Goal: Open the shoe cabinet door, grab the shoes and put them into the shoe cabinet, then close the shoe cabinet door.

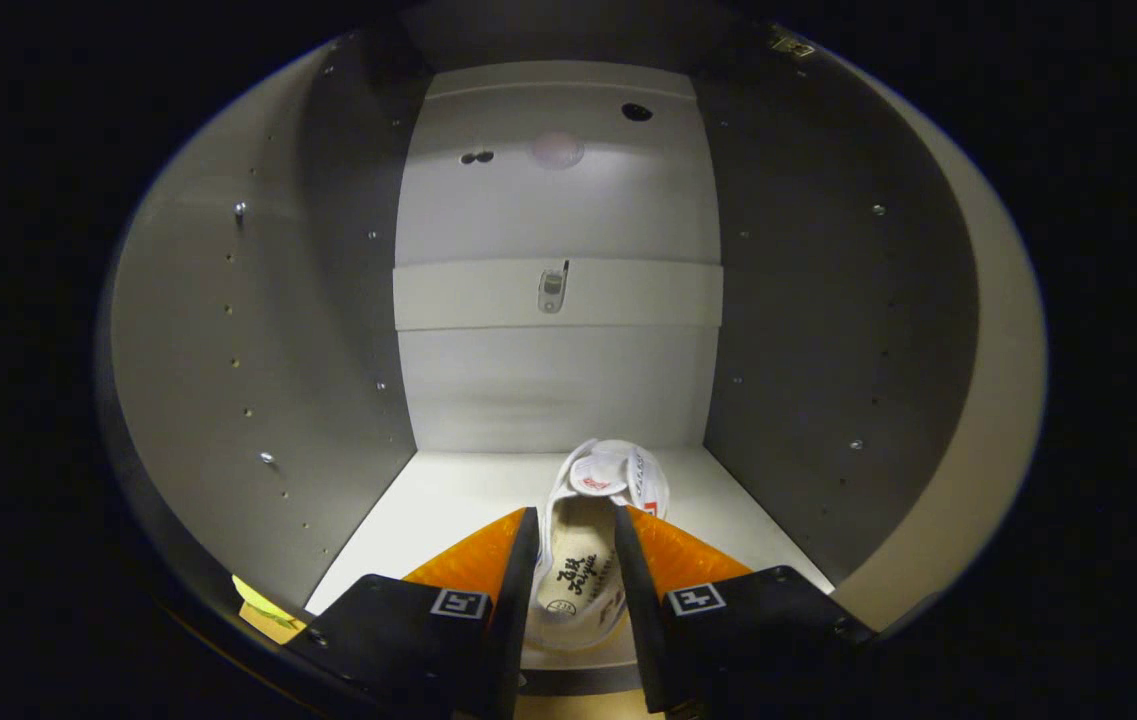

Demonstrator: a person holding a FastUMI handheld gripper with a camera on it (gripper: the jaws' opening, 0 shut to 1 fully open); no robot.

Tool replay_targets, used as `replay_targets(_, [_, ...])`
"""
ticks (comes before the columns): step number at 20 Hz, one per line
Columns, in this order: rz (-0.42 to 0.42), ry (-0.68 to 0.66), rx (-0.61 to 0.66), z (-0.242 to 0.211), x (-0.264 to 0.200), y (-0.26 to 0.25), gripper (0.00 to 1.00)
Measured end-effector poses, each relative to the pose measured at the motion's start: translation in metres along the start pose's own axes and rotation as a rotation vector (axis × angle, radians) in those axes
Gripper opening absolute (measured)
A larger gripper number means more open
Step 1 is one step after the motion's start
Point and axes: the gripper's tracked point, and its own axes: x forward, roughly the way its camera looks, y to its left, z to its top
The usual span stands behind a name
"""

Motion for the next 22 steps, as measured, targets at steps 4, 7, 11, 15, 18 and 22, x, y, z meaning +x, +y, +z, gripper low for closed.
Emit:
replay_targets(4, [0.025,-0.086,0.019,0.027,-0.06,0.009,0.7])
replay_targets(7, [0.045,-0.126,0.026,0.036,-0.122,0.013,0.89])
replay_targets(11, [0.075,-0.126,0.057,0.03,-0.21,0.01,0.97])
replay_targets(15, [0.119,-0.12,0.084,0.027,-0.292,-0.002,0.97])
replay_targets(18, [0.147,-0.142,0.096,0.031,-0.349,-0.016,0.97])
replay_targets(22, [0.126,-0.202,0.109,0.038,-0.409,-0.068,0.97])
